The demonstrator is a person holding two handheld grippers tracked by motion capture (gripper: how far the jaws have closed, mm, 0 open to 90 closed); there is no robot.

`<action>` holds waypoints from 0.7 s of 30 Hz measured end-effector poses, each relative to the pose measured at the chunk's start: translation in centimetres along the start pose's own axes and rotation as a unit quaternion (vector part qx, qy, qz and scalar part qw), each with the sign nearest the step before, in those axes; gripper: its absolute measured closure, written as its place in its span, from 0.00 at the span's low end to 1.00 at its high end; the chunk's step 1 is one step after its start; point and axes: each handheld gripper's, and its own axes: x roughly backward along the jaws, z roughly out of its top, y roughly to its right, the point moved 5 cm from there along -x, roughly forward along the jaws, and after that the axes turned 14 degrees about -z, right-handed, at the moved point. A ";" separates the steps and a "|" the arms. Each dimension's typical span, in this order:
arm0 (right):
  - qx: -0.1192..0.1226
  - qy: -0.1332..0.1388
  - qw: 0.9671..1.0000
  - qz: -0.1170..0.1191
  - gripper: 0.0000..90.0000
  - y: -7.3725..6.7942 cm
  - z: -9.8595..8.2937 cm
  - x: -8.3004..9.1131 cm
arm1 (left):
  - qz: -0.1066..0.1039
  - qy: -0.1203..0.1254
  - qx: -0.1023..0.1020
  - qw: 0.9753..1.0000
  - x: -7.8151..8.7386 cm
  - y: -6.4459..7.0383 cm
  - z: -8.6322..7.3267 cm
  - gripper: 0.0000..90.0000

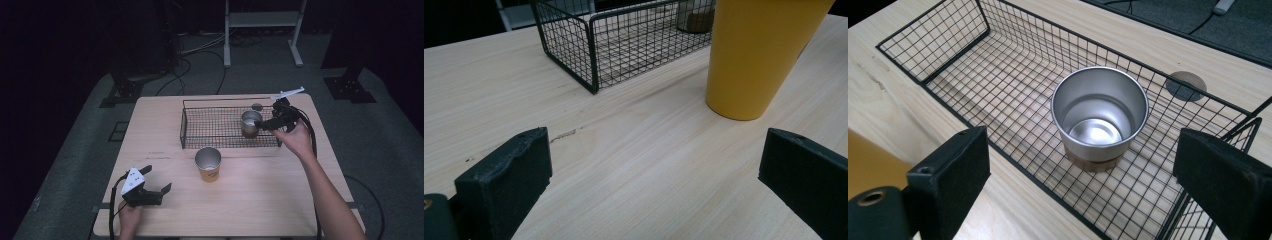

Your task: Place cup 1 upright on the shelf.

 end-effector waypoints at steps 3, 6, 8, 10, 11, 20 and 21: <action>0.002 0.006 1.000 0.004 0.08 -0.1 -0.3 0.5 | 0.000 0.000 0.000 1.000 0.0 0.0 0.0 0.00; 0.007 0.008 1.000 0.008 0.08 -0.5 -0.4 1.2 | 0.000 -0.001 0.000 1.000 0.0 0.0 0.0 0.00; 0.009 0.014 1.000 0.009 0.08 -0.6 -0.5 1.5 | 0.000 0.000 0.000 1.000 0.0 0.0 0.0 0.00; 0.013 0.017 1.000 0.013 0.08 -0.9 -0.6 1.9 | 0.000 0.000 0.000 1.000 0.0 0.0 0.0 0.00; 0.017 0.018 1.000 0.015 0.08 -1.1 -0.7 2.1 | 0.000 -0.001 0.000 1.000 0.0 0.0 0.0 0.00; 0.036 0.027 0.999 0.030 0.08 -2.6 -1.6 3.3 | 0.000 -0.001 0.000 1.000 0.0 0.0 0.0 0.00; 0.040 0.029 0.998 0.032 0.08 -2.8 -1.7 3.4 | 0.000 0.000 0.000 1.000 0.0 0.0 0.0 0.00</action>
